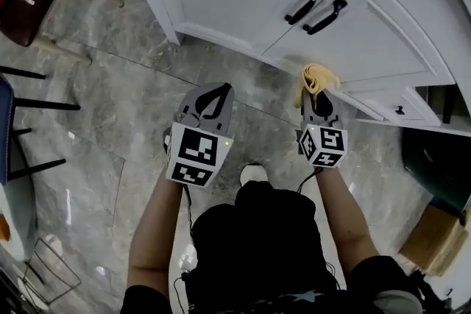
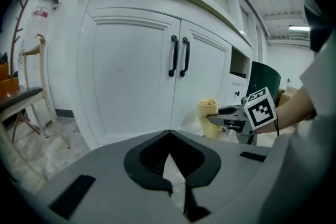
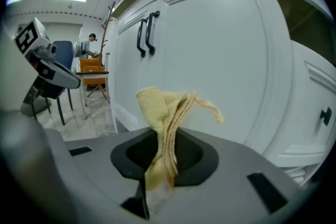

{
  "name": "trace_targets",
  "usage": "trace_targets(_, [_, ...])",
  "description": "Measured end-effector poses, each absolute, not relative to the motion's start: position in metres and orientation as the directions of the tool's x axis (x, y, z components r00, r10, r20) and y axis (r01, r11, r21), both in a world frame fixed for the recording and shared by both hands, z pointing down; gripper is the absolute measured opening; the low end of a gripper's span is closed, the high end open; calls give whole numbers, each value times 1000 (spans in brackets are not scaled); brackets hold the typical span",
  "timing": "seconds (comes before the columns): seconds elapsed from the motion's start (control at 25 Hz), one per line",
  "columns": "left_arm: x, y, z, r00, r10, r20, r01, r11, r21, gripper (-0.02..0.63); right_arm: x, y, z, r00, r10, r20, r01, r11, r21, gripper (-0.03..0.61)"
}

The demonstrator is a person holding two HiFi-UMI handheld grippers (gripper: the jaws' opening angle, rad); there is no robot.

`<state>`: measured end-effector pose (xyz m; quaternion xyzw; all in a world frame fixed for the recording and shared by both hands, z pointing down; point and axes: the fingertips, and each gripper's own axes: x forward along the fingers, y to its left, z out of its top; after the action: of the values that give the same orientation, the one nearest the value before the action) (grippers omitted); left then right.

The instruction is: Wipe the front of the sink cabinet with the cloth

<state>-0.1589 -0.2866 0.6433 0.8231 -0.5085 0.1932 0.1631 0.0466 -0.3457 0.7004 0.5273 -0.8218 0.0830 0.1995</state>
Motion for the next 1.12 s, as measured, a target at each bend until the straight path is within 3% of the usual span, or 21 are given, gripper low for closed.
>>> trace_targets(0.44, [-224, -200, 567, 225, -803, 552, -974, -195, 112, 15, -36, -289, 615, -490, -676, 551, -798, 602, 30, 84])
trace_targets(0.76, [-280, -152, 442, 120, -832, 542, -991, -69, 113, 15, -103, -263, 489, -552, -657, 513, -760, 650, 14, 84])
trace_targets(1.12, [-309, -72, 329, 104, -841, 531, -994, -66, 90, 15, -136, -200, 365, -545, -697, 466, -795, 606, -21, 84])
